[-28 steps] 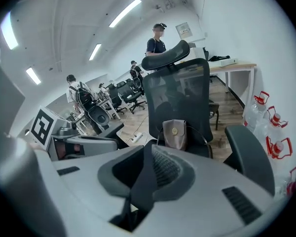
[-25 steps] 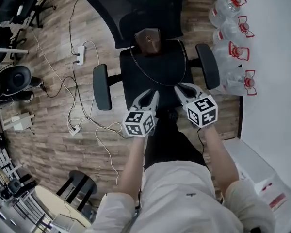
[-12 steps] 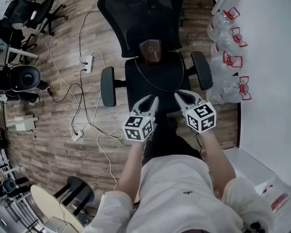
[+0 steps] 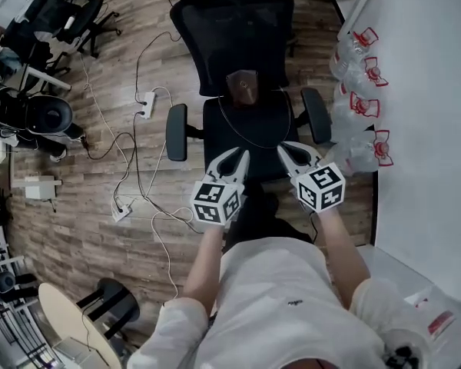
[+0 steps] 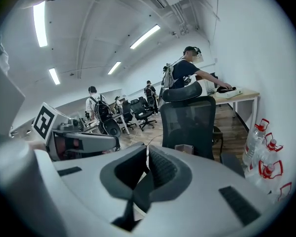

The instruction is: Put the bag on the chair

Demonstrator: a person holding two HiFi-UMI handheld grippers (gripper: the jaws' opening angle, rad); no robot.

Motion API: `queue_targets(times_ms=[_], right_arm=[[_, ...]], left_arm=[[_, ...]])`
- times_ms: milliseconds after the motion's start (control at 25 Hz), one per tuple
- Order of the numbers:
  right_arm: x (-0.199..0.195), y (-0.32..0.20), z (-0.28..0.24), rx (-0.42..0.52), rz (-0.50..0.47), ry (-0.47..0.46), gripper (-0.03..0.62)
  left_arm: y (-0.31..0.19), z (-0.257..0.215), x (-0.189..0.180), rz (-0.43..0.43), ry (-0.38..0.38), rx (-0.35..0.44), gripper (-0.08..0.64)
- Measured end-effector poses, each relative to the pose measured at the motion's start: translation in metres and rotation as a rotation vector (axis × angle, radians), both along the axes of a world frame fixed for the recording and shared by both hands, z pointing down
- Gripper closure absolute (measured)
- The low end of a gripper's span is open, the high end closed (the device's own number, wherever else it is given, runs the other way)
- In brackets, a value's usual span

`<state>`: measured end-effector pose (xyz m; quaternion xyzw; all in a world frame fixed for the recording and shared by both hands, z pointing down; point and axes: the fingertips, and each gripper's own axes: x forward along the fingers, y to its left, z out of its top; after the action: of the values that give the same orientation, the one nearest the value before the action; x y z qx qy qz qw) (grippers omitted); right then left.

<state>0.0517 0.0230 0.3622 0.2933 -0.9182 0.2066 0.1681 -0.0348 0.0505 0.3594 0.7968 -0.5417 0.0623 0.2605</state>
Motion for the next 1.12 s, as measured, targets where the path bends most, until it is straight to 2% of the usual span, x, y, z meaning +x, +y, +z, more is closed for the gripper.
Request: queue_targets(times_ms=[200,720,1120], right_arm=[[0.001,0.007,-0.022,0.035,-0.021,-0.027,0.581],[0.004,0.018,-0.059,0.081,-0.035,-0.076,0.588],[0.006,0.027,-0.076,0.126,-0.035,-0.069,0.589]], left_arm=[[0.007,-0.023,0.004,-0.009,-0.028,0.050,0.526],[0.020,-0.056,0.007,-0.025,-0.028,0.098,0.547],[0.019,-0.066,0.012,-0.007,-0.028,0.136,0.555]])
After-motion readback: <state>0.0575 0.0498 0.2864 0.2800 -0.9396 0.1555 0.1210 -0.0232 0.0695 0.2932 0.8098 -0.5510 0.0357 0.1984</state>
